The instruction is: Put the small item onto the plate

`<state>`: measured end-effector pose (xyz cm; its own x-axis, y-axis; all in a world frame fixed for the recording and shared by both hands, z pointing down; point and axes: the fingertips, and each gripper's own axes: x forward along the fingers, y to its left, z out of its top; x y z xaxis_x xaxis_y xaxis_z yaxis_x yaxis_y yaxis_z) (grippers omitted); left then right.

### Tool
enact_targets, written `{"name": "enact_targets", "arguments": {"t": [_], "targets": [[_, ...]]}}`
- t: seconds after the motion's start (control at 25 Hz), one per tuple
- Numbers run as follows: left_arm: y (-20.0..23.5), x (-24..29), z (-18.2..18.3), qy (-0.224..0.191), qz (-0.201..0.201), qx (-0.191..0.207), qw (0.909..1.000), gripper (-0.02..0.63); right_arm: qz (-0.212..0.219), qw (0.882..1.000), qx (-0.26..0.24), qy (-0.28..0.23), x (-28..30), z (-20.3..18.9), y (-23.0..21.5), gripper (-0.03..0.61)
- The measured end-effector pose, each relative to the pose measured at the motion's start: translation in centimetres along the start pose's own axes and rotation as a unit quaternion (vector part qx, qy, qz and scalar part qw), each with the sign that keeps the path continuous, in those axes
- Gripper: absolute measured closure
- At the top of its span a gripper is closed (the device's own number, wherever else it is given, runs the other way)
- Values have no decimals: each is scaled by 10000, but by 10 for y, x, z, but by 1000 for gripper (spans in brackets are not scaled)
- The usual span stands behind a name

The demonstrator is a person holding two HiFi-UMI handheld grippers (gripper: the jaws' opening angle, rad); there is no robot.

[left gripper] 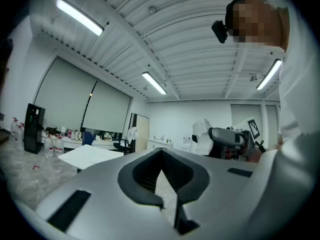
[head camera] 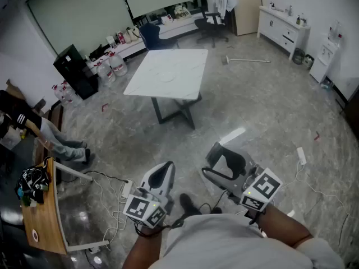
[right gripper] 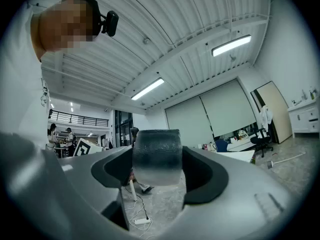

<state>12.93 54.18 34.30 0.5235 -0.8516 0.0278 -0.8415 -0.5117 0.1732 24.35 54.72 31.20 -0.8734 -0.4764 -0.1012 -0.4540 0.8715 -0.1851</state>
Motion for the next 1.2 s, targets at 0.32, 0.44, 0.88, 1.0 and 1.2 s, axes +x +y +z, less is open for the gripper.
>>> {"name": "enact_targets", "arguments": {"t": [0.32,0.44,0.88,1.0,1.2], "targets": [[2,5,-5,-30,-9,-1,10000,607,17,10000,-23,-16,1,-4,-5,276],[2,9,-5,-36,-3,10,10000,607,6,10000,-38,-23,2,-2,-9,276],[21,10,-8,25,67,-64,10000,607,-137,9999,-63,33,16,-8,-20,276],[32,12,-9,18,67,-80,9999,607,-147,9999,-47,54,27,-10,-23,276],[62,18,-3,17,67,-98,9999,607,-169,9998,26,110,57,-14,-31,276]]}}
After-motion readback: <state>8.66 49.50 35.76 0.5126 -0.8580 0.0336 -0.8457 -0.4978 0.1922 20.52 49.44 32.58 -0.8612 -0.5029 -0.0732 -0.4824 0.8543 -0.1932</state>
